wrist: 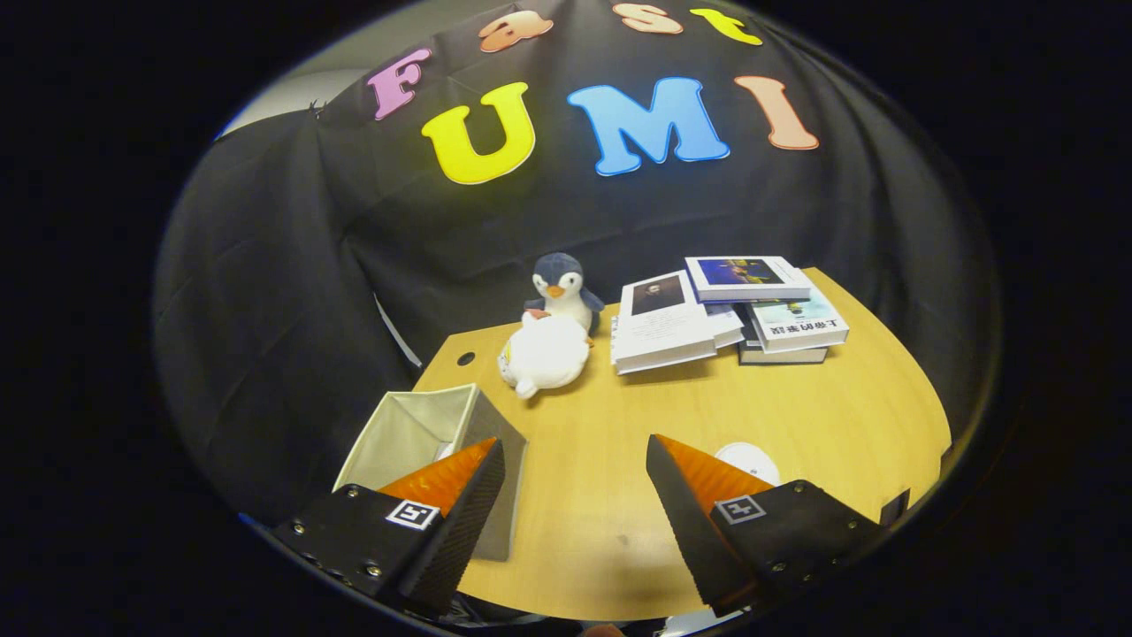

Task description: Open the storage box then place both shoes into the box .Put the left shoe in first, then the right shoe, with the right side of both shoes facing outward in a uniform manner.

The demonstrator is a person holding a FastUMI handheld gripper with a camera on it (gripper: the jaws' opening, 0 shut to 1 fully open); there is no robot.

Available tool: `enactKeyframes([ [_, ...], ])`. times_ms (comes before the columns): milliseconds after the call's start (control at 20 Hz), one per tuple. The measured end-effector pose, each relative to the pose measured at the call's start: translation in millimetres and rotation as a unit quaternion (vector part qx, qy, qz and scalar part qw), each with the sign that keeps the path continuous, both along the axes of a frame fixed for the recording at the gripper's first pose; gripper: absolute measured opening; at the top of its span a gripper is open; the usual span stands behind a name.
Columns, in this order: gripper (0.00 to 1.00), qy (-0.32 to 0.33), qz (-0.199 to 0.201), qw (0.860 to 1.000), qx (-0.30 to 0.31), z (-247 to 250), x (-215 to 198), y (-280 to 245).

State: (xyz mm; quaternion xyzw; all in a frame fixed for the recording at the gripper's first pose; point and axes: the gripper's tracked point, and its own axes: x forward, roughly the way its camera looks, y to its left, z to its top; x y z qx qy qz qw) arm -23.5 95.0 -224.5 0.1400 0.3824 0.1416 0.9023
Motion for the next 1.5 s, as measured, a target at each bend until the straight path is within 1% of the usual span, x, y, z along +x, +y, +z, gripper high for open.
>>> enactKeyframes([
  [350,0.98,0.029,-0.023,0.997,-0.068,-50.8,-11.6,-81.2],
  [600,0.98,0.073,-0.021,0.991,-0.111,-104.8,-29.9,-124.3],
  [850,0.98,0.118,-0.012,0.985,-0.129,-150.5,-47.4,-147.8],
  [1050,0.98,0.147,0.010,0.978,-0.146,-178.8,-58.2,-156.8],
  [1150,0.97,0.158,0.017,0.977,-0.145,-187.2,-60.1,-156.0],
  [1200,0.92,0.164,0.019,0.976,-0.145,-194.1,-60.8,-155.5],
  [1350,0.90,0.176,0.028,0.975,-0.133,-202.5,-62.4,-147.9],
  [1400,0.78,0.178,0.029,0.974,-0.133,-205.9,-61.4,-147.2],
  [1450,0.75,0.181,0.032,0.974,-0.135,-207.7,-62.3,-147.2],
  [1500,0.75,0.183,0.034,0.973,-0.135,-209.5,-62.8,-146.3],
])
